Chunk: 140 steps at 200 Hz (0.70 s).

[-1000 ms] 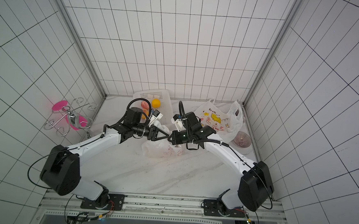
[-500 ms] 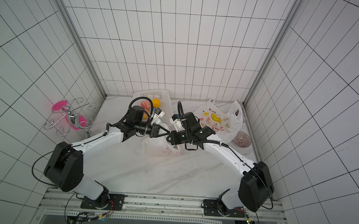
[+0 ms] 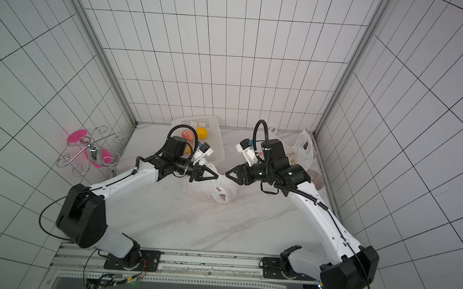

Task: Place the peach into a plastic bag & tie a knot
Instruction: Cross the plastic bag at the center of the board.

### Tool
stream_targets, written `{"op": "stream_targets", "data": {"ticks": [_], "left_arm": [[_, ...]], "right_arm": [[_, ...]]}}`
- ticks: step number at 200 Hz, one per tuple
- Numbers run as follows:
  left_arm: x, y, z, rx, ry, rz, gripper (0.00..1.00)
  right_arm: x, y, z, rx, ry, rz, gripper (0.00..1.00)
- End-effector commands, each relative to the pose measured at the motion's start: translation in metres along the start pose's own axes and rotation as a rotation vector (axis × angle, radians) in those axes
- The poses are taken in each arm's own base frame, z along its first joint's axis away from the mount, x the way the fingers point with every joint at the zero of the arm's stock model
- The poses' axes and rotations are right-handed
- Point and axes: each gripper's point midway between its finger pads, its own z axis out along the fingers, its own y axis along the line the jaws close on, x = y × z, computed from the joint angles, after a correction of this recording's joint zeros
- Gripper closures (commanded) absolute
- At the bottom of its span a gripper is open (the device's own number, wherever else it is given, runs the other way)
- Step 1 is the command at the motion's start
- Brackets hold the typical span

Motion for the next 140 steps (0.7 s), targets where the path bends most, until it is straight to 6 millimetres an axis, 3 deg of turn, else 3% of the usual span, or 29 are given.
{"op": "stream_targets", "data": {"ticks": [1,27,63,88,140], "left_arm": [[-0.002,-0.025,-0.003,0.053,-0.007,0.154,1.0],[-0.003,-0.029,-0.004,0.069,-0.01,0.172,1.0],[-0.006,-0.037,-0.002,0.088,-0.012,0.195,1.0],[-0.005,-0.038,-0.002,0.086,-0.011,0.197,1.0],[-0.007,-0.038,-0.002,0.089,-0.021,0.189,1.0]], "right_arm": [[-0.003,0.018,-0.023,0.068,0.037,-0.366,0.37],[0.0,0.029,-0.02,0.01,0.072,-0.488,0.34],[0.003,0.039,0.002,-0.033,0.138,-0.605,0.34],[-0.006,0.046,0.019,-0.054,0.117,-0.596,0.34],[-0.001,0.039,0.052,-0.05,0.119,-0.548,0.34]]}}
